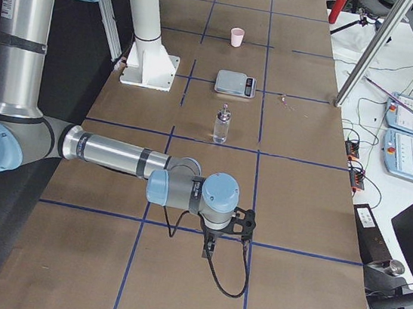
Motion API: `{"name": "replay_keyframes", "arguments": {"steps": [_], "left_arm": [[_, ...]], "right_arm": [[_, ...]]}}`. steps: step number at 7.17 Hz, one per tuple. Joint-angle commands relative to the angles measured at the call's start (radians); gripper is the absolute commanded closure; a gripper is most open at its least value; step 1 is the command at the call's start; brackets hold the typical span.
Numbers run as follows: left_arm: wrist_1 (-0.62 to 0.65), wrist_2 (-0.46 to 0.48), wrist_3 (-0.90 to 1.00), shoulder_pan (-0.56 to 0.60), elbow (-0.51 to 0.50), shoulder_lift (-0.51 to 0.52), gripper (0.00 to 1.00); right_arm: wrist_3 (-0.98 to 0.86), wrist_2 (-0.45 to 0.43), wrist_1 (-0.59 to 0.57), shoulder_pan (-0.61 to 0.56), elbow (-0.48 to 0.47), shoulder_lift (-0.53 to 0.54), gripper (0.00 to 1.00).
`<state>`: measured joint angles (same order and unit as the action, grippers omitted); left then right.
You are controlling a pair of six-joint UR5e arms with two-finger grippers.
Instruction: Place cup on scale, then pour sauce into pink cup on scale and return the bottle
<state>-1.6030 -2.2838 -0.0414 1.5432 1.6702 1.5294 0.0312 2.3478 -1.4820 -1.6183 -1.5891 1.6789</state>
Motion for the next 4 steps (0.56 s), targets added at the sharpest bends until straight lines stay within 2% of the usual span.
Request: {"name": "replay_keyframes", "arguments": {"steps": [1,3,4], "left_arm": [[0.000,0.000,0.003,0.000,0.008,0.000,0.00],[-0.027,-0.014,0.006,-0.002,0.067,0.006,0.00],[-0.040,-0.014,0.008,-0.032,0.159,0.006,0.00]], "right_arm": [[0.000,-0.008,0.005,0.000,-0.002,-0.002,0.00],[0.001,0.002,0.006,0.000,-0.008,-0.002,0.00],[0.001,0.007,0.008,0.000,-0.012,-0.002,0.00]]}}
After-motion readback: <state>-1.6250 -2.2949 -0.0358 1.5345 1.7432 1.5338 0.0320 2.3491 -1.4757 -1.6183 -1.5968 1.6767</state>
